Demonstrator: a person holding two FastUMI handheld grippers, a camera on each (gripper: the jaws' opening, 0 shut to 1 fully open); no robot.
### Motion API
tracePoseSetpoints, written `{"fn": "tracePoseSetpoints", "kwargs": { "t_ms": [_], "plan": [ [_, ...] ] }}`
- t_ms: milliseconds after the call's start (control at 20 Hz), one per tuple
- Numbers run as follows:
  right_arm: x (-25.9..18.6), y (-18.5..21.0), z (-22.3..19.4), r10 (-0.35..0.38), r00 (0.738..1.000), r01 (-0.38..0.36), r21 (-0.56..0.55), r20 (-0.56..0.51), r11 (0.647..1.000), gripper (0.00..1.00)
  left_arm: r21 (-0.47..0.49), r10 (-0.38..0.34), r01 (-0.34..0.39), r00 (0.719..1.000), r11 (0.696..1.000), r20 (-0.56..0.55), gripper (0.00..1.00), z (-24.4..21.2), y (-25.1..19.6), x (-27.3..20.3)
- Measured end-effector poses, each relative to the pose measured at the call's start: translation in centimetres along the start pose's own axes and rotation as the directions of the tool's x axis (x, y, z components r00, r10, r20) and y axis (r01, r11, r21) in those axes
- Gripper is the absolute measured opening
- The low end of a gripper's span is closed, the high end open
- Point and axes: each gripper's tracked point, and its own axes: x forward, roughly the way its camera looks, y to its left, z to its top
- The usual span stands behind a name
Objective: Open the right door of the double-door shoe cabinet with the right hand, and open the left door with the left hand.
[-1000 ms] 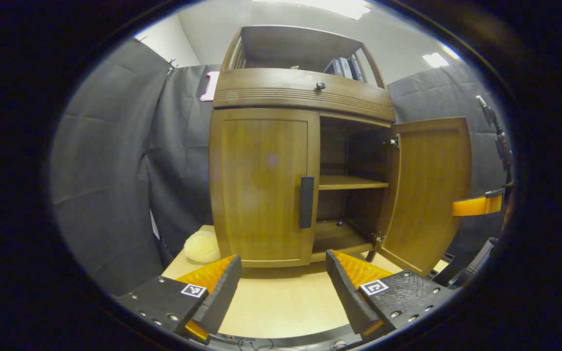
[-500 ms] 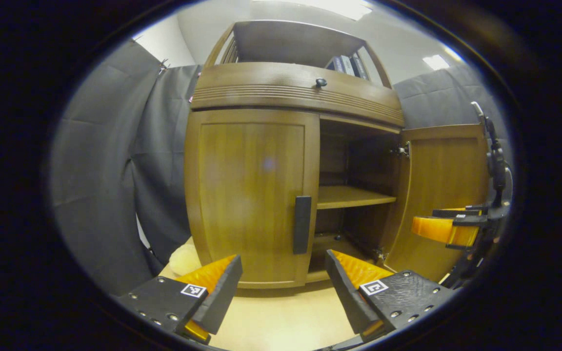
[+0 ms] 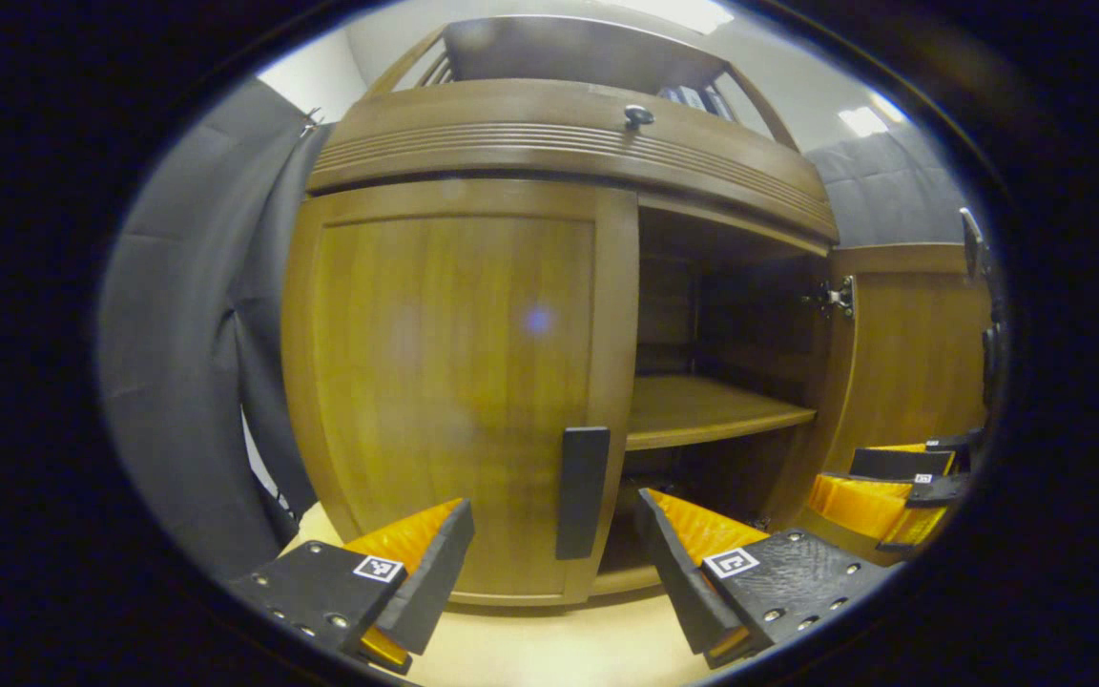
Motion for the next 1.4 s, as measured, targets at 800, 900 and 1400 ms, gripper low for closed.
{"fn": "tracePoseSetpoints", "kwargs": {
  "t_ms": [800,900,1400],
  "plan": [
    [1.3,0.2,-0.9,0.007,0.999,-0.007,0.008,-0.042,1.0,0.97,0.02,0.055,-0.055,0.998,0.998,0.03,0.25,-0.6,-1.3,5.7],
    [1.4,0.2,-0.9,0.013,0.999,-0.013,0.008,-0.047,1.0,0.97,0.006,0.068,-0.068,0.997,0.998,0.029,0.22,-0.8,-1.2,5.7],
    [1.3,0.5,-0.8,0.023,0.999,-0.022,0.007,-0.04,1.0,0.94,-0.005,0.031,-0.031,0.999,1.0,0.019,0.06,-1.0,-1.4,4.6]
  ]
}}
